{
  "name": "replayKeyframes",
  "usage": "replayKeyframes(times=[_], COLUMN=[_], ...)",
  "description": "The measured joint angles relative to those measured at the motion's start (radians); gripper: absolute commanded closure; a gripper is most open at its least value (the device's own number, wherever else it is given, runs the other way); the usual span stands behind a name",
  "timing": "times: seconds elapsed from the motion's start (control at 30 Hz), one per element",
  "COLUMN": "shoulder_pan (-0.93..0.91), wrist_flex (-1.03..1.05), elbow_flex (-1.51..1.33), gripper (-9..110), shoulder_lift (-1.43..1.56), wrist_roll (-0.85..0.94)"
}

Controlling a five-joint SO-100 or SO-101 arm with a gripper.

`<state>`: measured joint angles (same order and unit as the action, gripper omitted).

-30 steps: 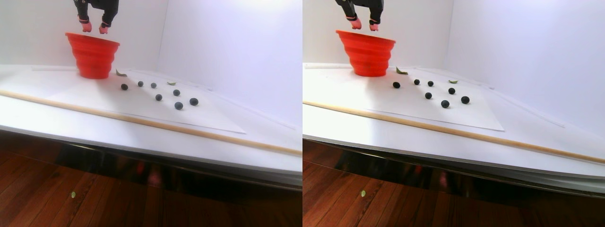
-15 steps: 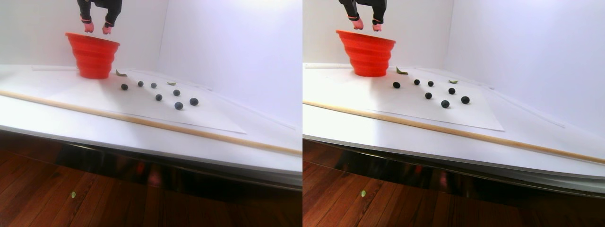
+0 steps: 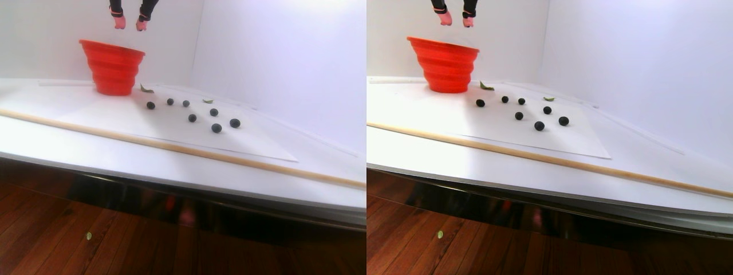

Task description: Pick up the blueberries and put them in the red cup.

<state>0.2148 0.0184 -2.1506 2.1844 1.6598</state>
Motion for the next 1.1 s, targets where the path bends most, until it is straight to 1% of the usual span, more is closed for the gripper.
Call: replayKeyframes(times=[0.63, 1.1], shoulder_pan=[-0.078, -0.141], wrist_flex=[0.107, 0.109], elbow_flex=[-0.078, -0.138], gripper=[86, 86], shoulder_lift=[0.058, 0.058], wrist_roll=[-0.017, -0.02])
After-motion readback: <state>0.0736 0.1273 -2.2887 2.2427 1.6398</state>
